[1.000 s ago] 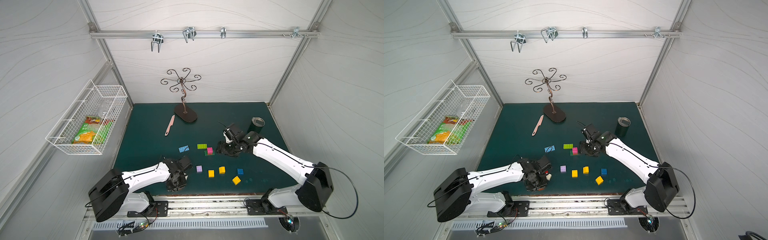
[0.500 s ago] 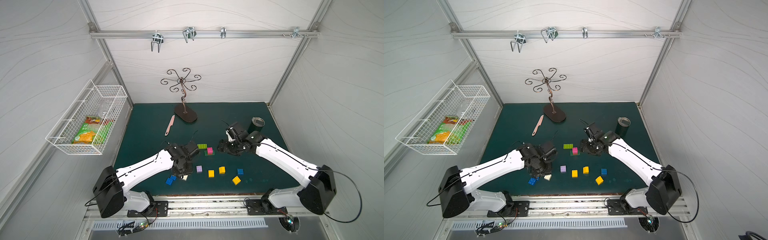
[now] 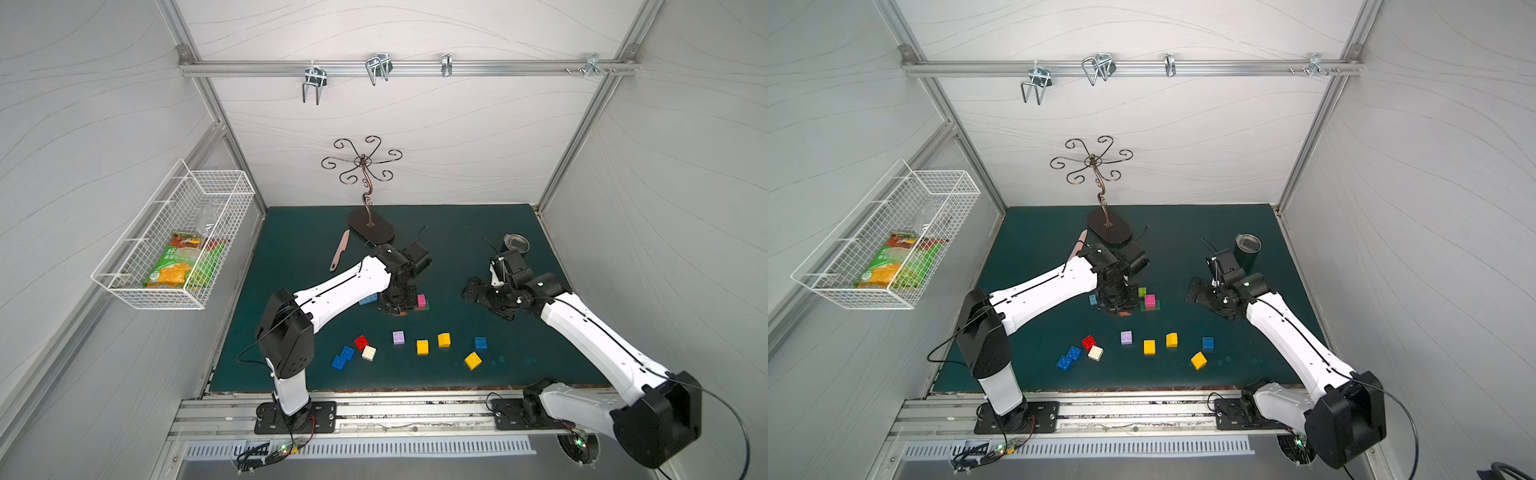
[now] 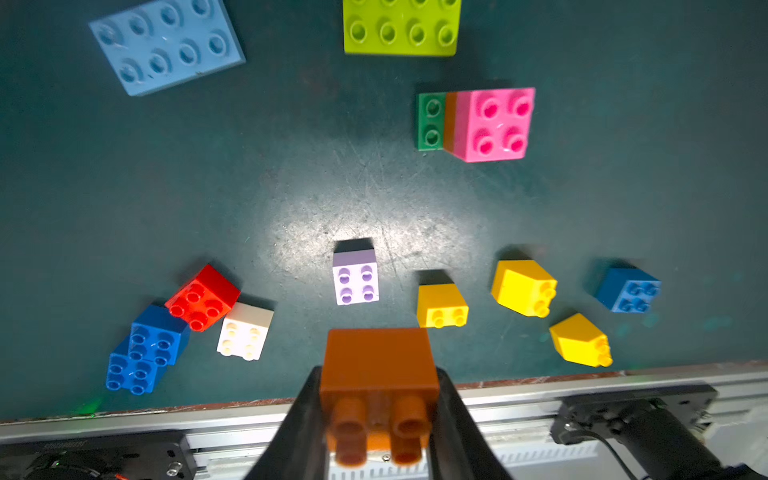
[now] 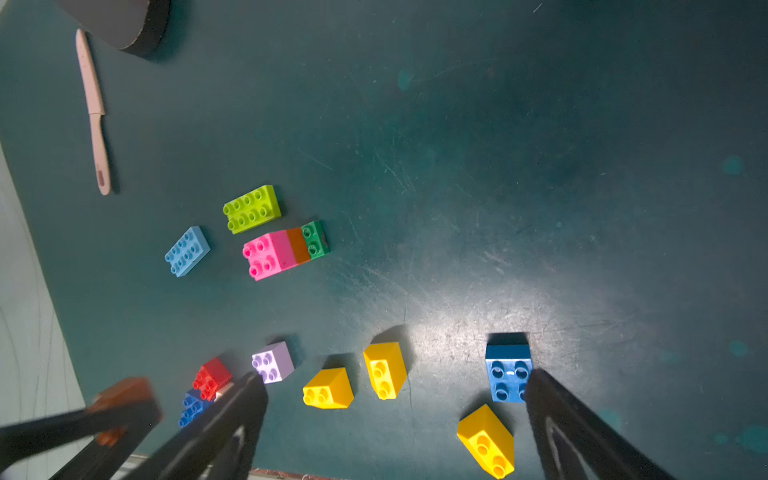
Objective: Assemble the number 1 with lego
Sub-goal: Place the lego brick at the center of the board.
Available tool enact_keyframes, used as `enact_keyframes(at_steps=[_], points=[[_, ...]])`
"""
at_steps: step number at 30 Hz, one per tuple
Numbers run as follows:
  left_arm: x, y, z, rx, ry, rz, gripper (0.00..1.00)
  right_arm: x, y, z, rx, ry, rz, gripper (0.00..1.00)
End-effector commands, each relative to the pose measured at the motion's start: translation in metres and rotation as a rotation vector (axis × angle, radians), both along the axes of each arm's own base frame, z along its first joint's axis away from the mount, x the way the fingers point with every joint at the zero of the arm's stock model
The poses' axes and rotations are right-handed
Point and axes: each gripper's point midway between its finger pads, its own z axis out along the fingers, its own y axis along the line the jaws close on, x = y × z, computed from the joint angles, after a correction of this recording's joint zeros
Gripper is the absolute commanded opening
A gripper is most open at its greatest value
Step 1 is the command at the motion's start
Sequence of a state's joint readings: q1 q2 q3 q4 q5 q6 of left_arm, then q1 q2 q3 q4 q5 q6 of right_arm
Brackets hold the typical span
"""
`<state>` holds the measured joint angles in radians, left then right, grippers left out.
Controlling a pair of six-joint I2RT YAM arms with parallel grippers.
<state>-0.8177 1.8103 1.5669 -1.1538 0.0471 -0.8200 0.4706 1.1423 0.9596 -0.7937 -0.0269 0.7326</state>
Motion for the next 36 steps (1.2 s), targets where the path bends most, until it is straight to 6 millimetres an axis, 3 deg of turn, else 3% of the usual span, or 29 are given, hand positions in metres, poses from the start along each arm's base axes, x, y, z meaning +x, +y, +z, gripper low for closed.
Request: enact_keyframes(at_steps=[1,6,14,19,23,28,36], points=[[-0.001,0.001,-0.015,0.006,0.030,-0.031,0.02,-0.009,-0.002,0.004,0.011,-0.003,0.011,0.99],[0.007,0.009,-0.048,-0.019,0.040,-0.027,0.02,-0.010,0.001,0.000,0.030,0.003,0.025,0.99],[0.025,0.022,-0.083,0.027,0.062,-0.029,0.02,-0.009,0.007,0.001,0.047,0.016,0.045,0.99],[0.037,0.027,-0.095,0.040,0.052,-0.019,0.02,-0.008,0.010,0.001,0.061,0.000,0.057,0.99],[0.042,0.025,-0.099,0.037,0.053,-0.018,0.03,-0.006,0.014,-0.015,0.065,0.032,0.081,0.99],[0.042,0.026,-0.100,0.042,0.056,-0.012,0.15,-0.010,0.030,-0.033,0.111,0.127,0.156,0.99],[0.041,0.031,-0.097,0.055,0.050,-0.015,0.48,-0.010,0.031,-0.010,0.120,0.019,0.167,0.99]])
